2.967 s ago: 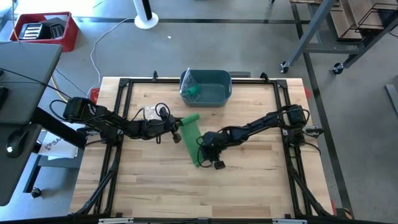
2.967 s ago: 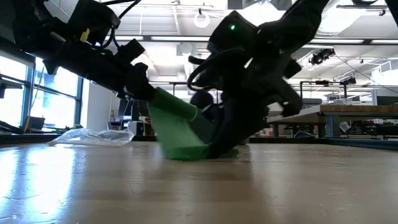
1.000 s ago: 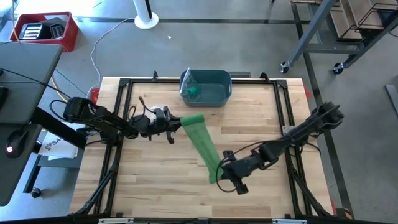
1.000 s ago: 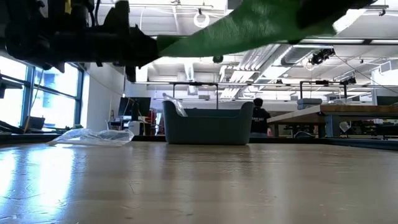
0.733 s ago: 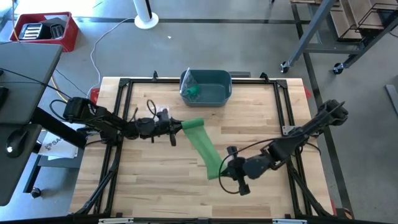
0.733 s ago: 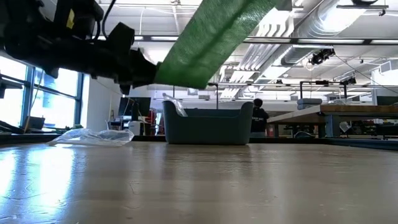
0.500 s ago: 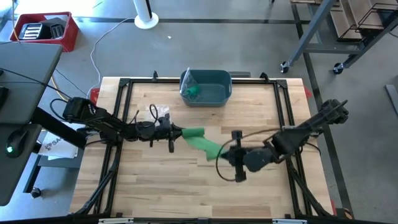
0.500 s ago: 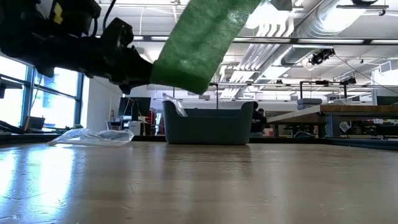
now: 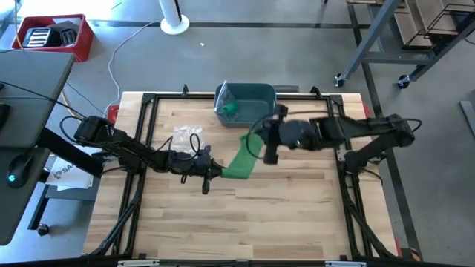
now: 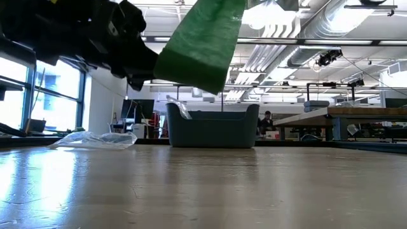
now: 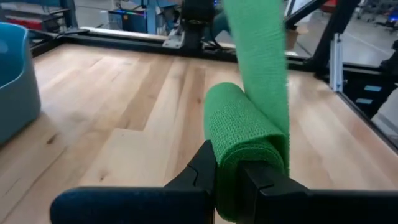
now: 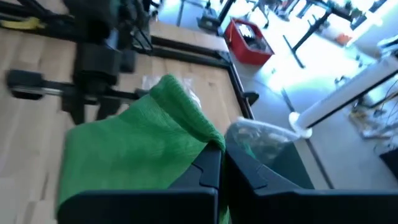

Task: Roll bandage
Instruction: Roll the green bandage

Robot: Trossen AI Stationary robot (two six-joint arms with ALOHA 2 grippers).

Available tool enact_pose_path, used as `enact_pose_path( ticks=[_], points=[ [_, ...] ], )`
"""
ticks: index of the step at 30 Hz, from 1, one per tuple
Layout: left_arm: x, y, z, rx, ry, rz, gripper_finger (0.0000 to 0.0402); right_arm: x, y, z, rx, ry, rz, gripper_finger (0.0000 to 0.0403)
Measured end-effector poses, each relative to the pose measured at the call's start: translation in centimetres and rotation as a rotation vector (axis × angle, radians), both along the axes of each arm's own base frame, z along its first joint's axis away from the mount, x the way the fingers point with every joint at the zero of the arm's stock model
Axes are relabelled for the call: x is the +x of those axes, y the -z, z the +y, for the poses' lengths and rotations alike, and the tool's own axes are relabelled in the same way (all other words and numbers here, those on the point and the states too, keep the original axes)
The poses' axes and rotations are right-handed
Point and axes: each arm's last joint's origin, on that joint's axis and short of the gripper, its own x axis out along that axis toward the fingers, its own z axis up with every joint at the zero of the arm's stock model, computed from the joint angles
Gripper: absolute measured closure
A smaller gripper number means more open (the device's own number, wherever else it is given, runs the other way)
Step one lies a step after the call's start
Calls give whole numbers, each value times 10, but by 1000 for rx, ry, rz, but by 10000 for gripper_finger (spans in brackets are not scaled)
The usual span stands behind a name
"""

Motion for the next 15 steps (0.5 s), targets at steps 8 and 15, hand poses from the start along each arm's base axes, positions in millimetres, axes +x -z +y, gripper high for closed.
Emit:
enact_pose_path(
  ticks=[8,15],
  points=[
    [0,2,1,-16,11,21,386,6,20,-35,51,83,59,403],
    [1,3,0,-59,7,40,386,13,37,-39,182,-46,55,403]
  ],
)
